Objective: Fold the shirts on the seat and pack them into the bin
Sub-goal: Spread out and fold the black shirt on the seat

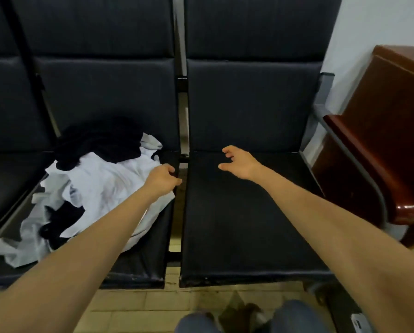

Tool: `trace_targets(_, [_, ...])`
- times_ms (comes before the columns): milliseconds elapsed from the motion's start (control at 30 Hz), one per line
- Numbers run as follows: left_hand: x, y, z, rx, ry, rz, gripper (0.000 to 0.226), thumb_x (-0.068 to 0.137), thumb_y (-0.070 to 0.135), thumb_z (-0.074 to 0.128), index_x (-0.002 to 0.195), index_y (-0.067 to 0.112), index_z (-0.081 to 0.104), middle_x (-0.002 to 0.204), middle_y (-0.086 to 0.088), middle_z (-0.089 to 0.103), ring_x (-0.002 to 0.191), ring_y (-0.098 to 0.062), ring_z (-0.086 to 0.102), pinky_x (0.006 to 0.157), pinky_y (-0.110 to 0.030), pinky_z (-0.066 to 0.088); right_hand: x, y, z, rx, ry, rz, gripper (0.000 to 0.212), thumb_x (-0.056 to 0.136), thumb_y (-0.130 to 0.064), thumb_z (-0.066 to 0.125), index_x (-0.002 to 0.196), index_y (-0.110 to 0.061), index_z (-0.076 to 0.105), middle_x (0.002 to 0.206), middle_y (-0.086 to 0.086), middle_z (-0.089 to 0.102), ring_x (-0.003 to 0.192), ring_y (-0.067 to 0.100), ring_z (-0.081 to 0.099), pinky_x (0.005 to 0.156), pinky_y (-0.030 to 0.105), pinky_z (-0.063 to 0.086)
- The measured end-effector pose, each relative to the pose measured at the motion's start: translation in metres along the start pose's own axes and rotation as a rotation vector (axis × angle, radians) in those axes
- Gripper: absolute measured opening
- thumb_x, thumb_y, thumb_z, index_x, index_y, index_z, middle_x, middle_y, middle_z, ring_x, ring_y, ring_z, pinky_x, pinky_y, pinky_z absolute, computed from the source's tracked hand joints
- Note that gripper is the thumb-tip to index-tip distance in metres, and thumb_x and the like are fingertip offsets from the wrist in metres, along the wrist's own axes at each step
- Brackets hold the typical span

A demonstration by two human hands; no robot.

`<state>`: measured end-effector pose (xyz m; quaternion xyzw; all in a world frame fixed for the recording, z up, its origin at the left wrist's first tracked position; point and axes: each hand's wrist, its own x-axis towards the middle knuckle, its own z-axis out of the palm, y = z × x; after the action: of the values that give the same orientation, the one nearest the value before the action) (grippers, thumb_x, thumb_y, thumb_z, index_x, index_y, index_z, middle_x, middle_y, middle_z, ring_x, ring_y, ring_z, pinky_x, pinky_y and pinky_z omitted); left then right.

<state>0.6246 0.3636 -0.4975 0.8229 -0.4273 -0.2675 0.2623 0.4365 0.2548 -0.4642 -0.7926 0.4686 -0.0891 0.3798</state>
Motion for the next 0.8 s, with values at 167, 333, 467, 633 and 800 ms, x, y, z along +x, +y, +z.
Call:
trace_targets(167, [0.033,-0.049,-0.004,0.098,0.181,-0.088,0.044,0.086,0.016,0.064,0.127,0.006,0.054,0.129,-0.017,0.055,0.117,-0.030,0.052,0.092,-0.028,0.039,0.060,0.003,0.044,-0.005,-0.109,-0.044,0.059,0.093,-0.024,0.061,0.145,-0.015,0.034,0.144,0.007,0.041,0.130,0.023,0.043,0.098,0.027,0.038])
trace_targets(333, [0.075,-0.079,-0.034,0.284,0.415,-0.073,0.050,0.088,0.008,0.057,0.136,0.005,0.046,0.150,-0.019,0.027,0.141,-0.031,0.019,0.109,-0.035,0.024,0.116,-0.029,0.090,0.010,-0.193,-0.171,0.057,0.093,-0.024,0.060,0.144,-0.018,0.036,0.144,0.009,0.042,0.129,0.024,0.044,0.096,0.028,0.039])
trace_targets(467, [0.105,-0.097,-0.045,0.377,0.428,-0.143,0.065,0.090,0.010,0.054,0.147,0.011,0.024,0.157,-0.015,0.007,0.144,-0.031,0.005,0.112,-0.041,0.022,0.148,-0.057,0.123,0.052,-0.221,-0.264,0.060,0.093,-0.023,0.059,0.146,-0.020,0.032,0.146,0.011,0.039,0.131,0.026,0.041,0.098,0.030,0.039])
trace_targets(633, [0.132,-0.118,-0.053,0.274,0.573,-0.087,0.029,0.089,0.011,0.059,0.117,0.010,0.061,0.138,-0.011,0.044,0.130,-0.030,0.031,0.104,-0.032,0.030,0.169,-0.065,0.150,0.029,-0.200,-0.339,0.061,0.093,-0.023,0.059,0.147,-0.021,0.030,0.146,0.011,0.037,0.131,0.026,0.039,0.097,0.030,0.038])
trace_targets(800, [0.122,-0.113,-0.070,0.104,0.650,0.076,0.014,0.089,0.012,0.060,0.097,0.013,0.071,0.100,-0.001,0.070,0.094,-0.020,0.060,0.085,-0.030,0.043,0.167,-0.074,0.158,0.090,-0.139,-0.420,0.063,0.095,-0.014,0.056,0.149,-0.023,0.026,0.149,0.009,0.032,0.134,0.024,0.036,0.103,0.027,0.032])
